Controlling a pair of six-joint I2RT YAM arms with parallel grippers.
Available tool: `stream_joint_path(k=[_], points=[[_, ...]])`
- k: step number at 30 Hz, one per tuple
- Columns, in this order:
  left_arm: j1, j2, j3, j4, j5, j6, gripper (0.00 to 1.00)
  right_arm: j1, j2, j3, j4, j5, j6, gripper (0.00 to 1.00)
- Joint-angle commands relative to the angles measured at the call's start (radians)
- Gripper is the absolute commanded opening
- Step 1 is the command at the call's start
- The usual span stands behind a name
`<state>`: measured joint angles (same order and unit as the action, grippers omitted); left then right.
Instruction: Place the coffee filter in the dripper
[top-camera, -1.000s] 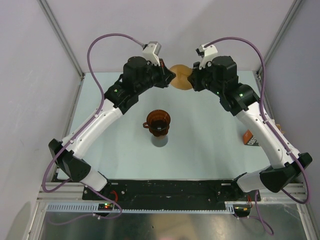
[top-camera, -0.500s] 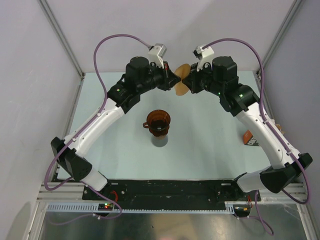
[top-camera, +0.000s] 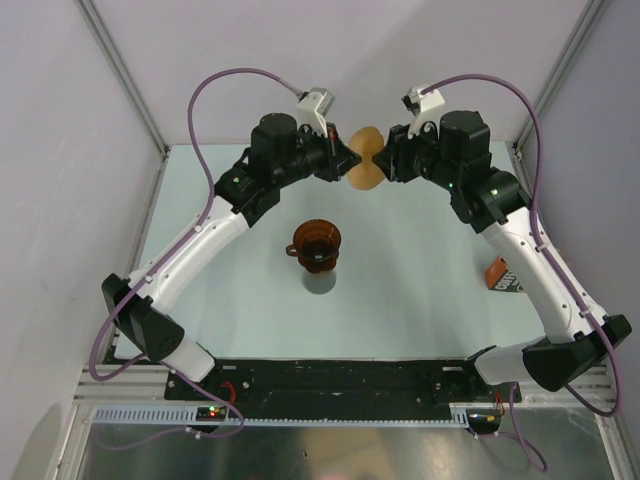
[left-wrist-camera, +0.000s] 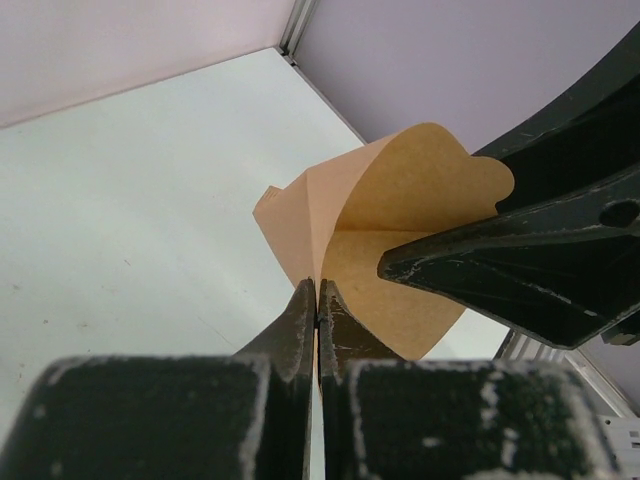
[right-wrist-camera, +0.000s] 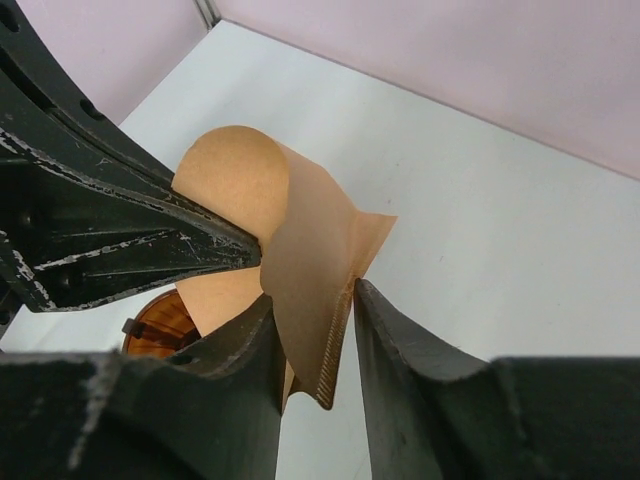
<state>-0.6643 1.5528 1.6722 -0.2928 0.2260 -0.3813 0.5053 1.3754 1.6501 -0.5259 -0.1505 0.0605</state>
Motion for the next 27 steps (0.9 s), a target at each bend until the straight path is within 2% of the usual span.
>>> stream_joint_path(k=[1, 7, 12, 14, 19, 22, 27], points=[[0.006, -0.017, 0.005, 0.044, 0.02, 0.028, 0.0, -0.003, -0.029, 0.01, 0.04, 0.0, 0.018, 0.38], [0.002, -0.013, 0.013, 0.044, 0.019, 0.041, 0.0, 0.004, -0.012, 0.018, 0.038, 0.003, 0.016, 0.46], [0.001, -0.01, 0.016, 0.044, 0.018, 0.051, 0.0, 0.012, 0.004, 0.028, 0.028, 0.027, 0.004, 0.47], [0.0, -0.01, 0.017, 0.044, 0.019, 0.058, 0.0, 0.015, 0.004, 0.027, 0.025, 0.033, -0.001, 0.43], [-0.004, -0.004, 0.023, 0.043, 0.016, 0.053, 0.0, 0.017, 0.011, 0.024, 0.017, 0.02, -0.009, 0.06], [-0.004, 0.003, 0.041, 0.044, 0.008, 0.025, 0.0, 0.019, 0.01, 0.016, 0.017, 0.015, -0.017, 0.01], [-0.003, 0.027, 0.076, 0.043, 0.04, -0.02, 0.0, 0.04, 0.005, 0.002, 0.028, 0.008, -0.029, 0.0]])
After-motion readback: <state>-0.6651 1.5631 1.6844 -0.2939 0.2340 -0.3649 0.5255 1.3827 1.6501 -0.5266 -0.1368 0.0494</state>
